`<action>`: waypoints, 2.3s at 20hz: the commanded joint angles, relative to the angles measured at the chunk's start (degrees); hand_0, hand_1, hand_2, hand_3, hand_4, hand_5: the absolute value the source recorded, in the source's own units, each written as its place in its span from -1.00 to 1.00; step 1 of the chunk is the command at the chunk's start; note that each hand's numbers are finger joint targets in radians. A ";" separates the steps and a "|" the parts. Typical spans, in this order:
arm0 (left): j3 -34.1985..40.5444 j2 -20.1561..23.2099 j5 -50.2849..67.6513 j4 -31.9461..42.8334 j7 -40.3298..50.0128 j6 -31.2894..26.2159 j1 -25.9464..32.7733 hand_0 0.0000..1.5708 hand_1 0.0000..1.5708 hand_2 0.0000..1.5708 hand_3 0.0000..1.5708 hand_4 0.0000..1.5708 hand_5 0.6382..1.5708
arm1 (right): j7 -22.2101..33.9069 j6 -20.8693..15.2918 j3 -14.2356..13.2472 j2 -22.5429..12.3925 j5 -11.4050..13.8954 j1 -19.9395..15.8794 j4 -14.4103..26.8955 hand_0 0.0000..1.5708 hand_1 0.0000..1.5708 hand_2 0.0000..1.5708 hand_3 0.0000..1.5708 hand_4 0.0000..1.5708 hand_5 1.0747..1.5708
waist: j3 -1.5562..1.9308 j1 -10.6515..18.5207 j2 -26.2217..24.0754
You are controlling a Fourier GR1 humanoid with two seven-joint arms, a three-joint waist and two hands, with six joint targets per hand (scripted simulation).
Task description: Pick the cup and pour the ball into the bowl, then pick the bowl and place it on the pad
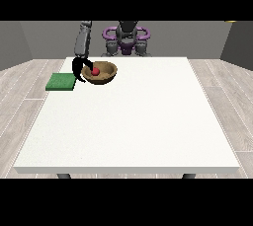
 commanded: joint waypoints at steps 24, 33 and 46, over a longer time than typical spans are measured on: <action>5.30 4.50 1.22 6.73 -3.57 -3.95 7.78 -1.00 -1.00 -1.00 -1.00 0.53 0.94 | 33.90 -6.58 3.50 -21.06 4.99 1.91 -14.53 1.00 1.00 1.00 -0.14 0.38 0.99 | 2.52 -5.43 -2.68; 7.20 5.16 1.59 7.80 -8.32 -5.52 10.44 -1.00 -1.00 -1.00 -1.00 0.54 0.96 | 37.60 -4.10 -0.98 -29.75 1.60 -3.50 -11.42 1.00 1.00 1.00 -0.28 0.38 0.97 | 2.79 -5.36 0.24; 7.67 7.51 3.95 8.30 -13.75 -8.63 11.86 -1.00 -1.00 -1.00 -1.00 0.53 0.97 | 25.91 -3.88 -4.30 -24.00 -0.08 -7.89 2.79 1.00 1.00 1.00 -0.32 0.29 1.00 | 2.89 -2.52 5.97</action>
